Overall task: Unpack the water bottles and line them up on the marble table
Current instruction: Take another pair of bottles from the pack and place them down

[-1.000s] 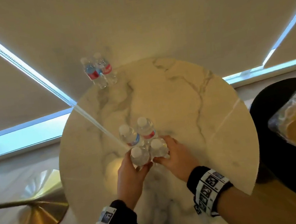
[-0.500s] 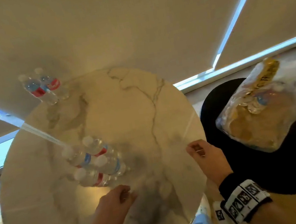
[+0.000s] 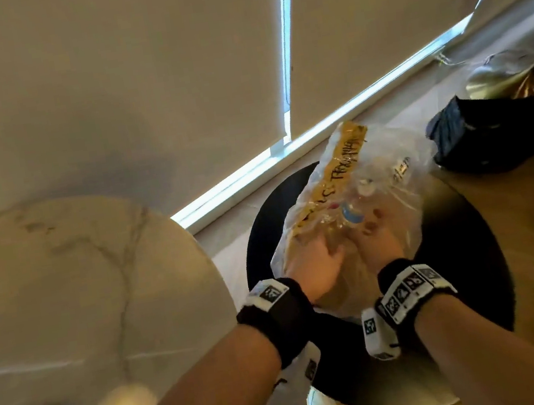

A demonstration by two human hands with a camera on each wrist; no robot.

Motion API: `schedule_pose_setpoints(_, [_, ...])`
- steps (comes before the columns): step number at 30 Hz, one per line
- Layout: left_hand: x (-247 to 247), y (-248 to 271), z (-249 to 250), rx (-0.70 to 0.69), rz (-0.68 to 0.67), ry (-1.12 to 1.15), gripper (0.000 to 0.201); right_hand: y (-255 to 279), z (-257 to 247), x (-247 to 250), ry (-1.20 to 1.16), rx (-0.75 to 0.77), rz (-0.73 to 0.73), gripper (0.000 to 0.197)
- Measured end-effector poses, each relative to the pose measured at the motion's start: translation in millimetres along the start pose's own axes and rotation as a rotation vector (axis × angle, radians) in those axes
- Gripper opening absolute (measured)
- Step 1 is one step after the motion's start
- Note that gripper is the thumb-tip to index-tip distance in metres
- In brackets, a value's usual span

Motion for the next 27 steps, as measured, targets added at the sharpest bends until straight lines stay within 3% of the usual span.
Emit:
schedule_pose_setpoints(2, [-7,-40,6,0.075,0.033,-0.023,0.05,-16,-11,5,0.05,0.06,0.029,0.067])
schedule_pose_setpoints(5, [-17,-75,23,0.15,-0.132,0.027,0.046,-27,-18,11,0.044,0.12,0.066,0.021])
schedule_pose_setpoints(9, [-10,-100,39,0.127,-0.225,0.131,0.04,-30,-14,10,-0.018,0.162,0.081,0.029])
schedule_pose_setpoints(12, [4,-100,36,0.086,-0.107,0.238,0.025,-26,-14,9,0.058,0.212,-0.018,0.037])
schedule_pose_setpoints(15, [5,-80,30,0.069,-0.069,0.136,0.029,-14,-18,13,0.05,0.245,-0.079,0.058])
schedule_pose_setpoints(17, [13,-59,30,-0.012,0.064,-0.033,0.04,-1,-22,16,0.022,0.227,-0.084,0.063])
schedule_pose_setpoints(19, [18,-35,26,-0.077,0.191,-0.064,0.049,15,-27,19,-0.054,0.213,-0.067,0.062])
schedule_pose_setpoints(23, [17,4,3,-0.008,0.105,0.255,0.08,51,-51,17,-0.124,0.211,-0.144,0.055])
schedule_pose_setpoints(27, [61,72,-25,-0.025,0.123,0.343,0.07,100,-105,11,0.004,0.361,-0.206,0.053])
Point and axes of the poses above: each hand's wrist, its own y-axis away from the middle knuckle, its own x-axis out of the back of the hand, z = x × y, the point moved 7 cm from there along -y, towards the middle knuckle, and after that the axes turned 14 degrees about x, right-handed, at the moved point
